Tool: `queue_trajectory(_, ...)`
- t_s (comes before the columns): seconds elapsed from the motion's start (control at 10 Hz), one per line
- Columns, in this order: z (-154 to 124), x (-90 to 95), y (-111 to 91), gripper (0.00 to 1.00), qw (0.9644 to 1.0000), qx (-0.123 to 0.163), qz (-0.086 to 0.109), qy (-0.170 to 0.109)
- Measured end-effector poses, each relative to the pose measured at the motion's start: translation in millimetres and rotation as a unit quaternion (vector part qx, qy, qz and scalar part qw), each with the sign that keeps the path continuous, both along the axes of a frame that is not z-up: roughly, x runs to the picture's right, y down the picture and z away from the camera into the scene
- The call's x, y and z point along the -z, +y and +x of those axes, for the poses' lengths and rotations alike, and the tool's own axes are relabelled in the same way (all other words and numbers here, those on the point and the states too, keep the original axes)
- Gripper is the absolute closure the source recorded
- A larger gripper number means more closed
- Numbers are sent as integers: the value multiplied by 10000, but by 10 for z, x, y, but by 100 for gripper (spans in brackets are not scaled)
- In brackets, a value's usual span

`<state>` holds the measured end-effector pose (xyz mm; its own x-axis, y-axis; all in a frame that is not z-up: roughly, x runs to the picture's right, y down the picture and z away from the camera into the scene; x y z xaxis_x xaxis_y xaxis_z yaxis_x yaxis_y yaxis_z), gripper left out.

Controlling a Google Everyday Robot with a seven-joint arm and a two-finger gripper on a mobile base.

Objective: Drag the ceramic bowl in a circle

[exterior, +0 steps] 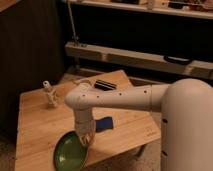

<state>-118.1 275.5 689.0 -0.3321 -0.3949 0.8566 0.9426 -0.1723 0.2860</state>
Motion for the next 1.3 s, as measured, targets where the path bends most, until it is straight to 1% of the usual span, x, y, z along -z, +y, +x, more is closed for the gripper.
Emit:
queue_trajectory(0.1,-212,2,69,100,9999,-4,-57,-157)
queue_trajectory(0.3,-642,-106,90,100,9993,-57,-76,-365)
queue_trajectory(0.4,-819,-206,58,100,9991,-110,-52,-402)
queue_trajectory(0.5,-1015,-376,-18,100,9990,-179,10,-402)
queue_trajectory(0.6,-1109,-539,-108,100,9991,-228,69,-362)
queue_trajectory(0.7,-1130,-700,-207,100,9992,-248,140,-280)
queue_trajectory(0.8,-1085,-900,-333,100,9993,-268,240,-120)
queue_trajectory(1.0,-899,-1137,-555,100,9982,-378,431,182)
queue_trajectory(1.1,-721,-1272,-749,100,9958,-438,708,384)
queue_trajectory(1.3,-476,-1337,-1034,100,9905,-575,1068,643)
